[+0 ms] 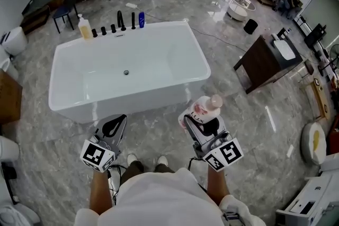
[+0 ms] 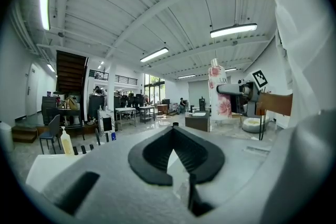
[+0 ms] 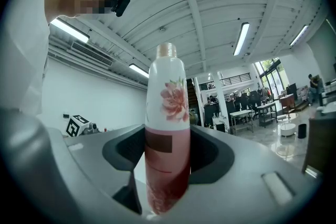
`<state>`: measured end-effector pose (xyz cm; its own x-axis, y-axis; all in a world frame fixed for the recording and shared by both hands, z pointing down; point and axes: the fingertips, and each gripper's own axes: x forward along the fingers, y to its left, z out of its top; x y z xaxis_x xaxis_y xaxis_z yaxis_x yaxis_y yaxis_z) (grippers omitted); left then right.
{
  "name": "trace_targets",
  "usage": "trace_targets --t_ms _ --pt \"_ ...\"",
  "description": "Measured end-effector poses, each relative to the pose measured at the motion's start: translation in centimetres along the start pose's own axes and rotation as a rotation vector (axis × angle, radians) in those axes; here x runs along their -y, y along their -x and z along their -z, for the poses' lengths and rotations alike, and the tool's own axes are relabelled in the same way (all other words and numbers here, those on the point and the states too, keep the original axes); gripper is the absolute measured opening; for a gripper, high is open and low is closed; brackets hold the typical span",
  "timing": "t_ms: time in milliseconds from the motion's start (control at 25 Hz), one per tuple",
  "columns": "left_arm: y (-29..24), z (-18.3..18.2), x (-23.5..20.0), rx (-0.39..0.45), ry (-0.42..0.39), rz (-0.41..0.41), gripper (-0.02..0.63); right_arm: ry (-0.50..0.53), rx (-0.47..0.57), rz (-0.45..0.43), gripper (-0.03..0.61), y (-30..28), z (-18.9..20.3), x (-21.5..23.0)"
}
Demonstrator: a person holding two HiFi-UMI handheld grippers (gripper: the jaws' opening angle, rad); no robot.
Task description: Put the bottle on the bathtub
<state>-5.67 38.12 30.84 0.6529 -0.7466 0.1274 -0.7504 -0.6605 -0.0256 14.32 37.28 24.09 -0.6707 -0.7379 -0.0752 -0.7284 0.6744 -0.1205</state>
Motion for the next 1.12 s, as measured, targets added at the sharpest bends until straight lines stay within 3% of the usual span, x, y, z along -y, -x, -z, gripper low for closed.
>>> trace_targets --t_ms 640,1120 --pt "-7.1 -0.5 2.9 -0.003 0.025 -0.029 0.002 -0.05 0.017 -0.056 0.249 2.1 0.1 7.6" --pt "-12.0 0.0 -3.6 0.005 0.016 -0.024 0.002 -0.074 0.027 -0.049 0.249 -4.5 1.8 11.7"
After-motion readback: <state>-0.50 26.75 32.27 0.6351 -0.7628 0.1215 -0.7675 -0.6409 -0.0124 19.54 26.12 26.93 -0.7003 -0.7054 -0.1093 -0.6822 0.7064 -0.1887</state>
